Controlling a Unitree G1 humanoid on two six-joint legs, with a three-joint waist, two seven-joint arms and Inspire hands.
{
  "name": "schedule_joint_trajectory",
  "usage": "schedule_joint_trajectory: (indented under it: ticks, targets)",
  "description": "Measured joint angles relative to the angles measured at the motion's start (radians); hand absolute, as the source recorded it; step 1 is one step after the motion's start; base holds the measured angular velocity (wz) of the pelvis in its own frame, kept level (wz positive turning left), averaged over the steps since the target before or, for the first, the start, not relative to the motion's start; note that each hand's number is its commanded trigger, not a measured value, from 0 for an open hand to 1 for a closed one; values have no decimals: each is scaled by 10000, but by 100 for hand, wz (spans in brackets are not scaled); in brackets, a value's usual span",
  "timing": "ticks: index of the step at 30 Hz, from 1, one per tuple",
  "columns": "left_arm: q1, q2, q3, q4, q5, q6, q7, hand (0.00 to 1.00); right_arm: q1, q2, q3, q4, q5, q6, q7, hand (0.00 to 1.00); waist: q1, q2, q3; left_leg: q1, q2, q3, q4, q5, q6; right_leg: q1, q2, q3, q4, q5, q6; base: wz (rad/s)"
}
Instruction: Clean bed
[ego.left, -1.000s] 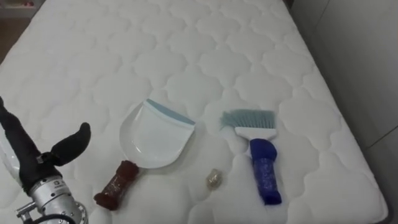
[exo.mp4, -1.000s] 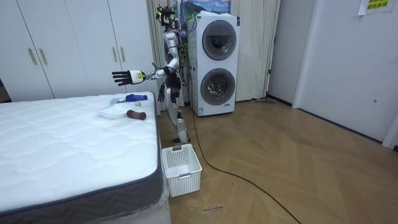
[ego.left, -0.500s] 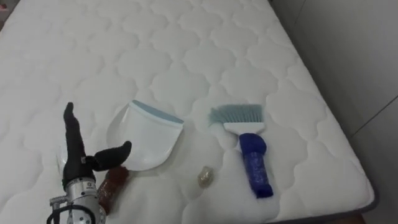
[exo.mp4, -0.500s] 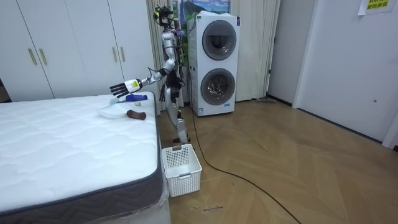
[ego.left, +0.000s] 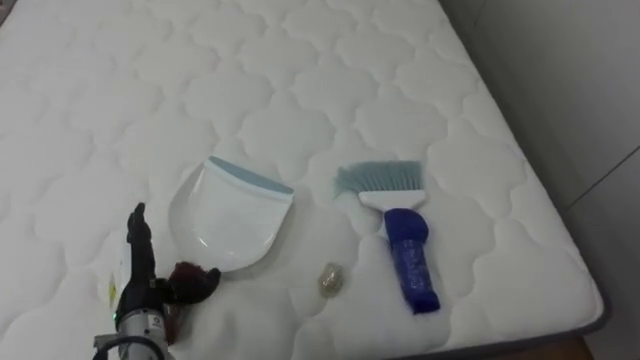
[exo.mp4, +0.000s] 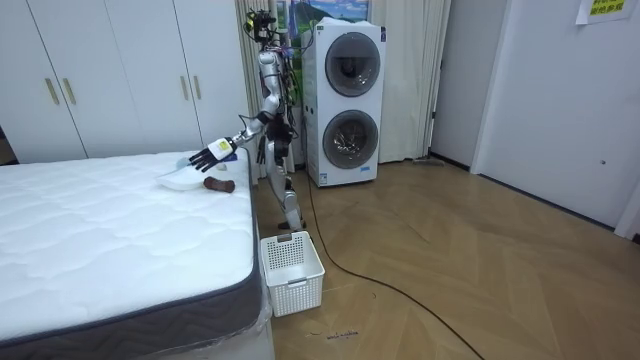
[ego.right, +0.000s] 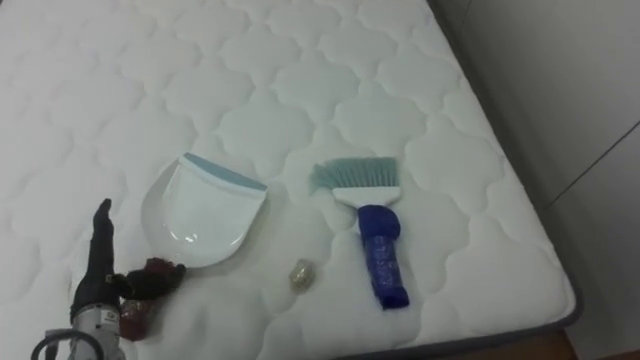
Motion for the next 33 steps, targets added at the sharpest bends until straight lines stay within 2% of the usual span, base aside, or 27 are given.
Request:
schedule_joint_trajectory:
  ticks: [11,17,21,26,29,33]
  targets:
    - [47,3,-159,189,217,110,-35,0,42,-79,162,6,703,28,-38,0,203,94,44,-161,2,14,36,0,0,-167,0,-4,0,41,-5,0]
    - [49,7,-178,295,425,108,-32,0,-6,-140,498,-4,706,22,-33,0,337,91,26,-208,6,4,33,0,0,-309,2,39,25,41,-5,-1]
    - [15,5,-181,1029,433,80,-33,0,-47,-149,566,-34,657,12,-25,0,321,100,13,-212,7,30,32,0,0,-331,4,51,25,41,-5,0]
    - [11,7,-132,1196,431,80,-32,0,-85,-173,619,-38,625,12,-19,0,330,83,3,-332,24,31,38,2,2,-553,0,85,189,40,-5,-2]
    - [-119,7,-113,1197,412,92,-29,0,-129,-204,748,-38,624,22,27,0,314,41,15,-417,23,26,55,3,4,-670,1,150,224,40,-5,-5]
    - [-721,7,-66,1483,410,99,-33,0,-211,-205,845,46,644,16,71,0,307,-10,52,-513,24,32,111,3,4,-710,5,197,230,49,-19,-3]
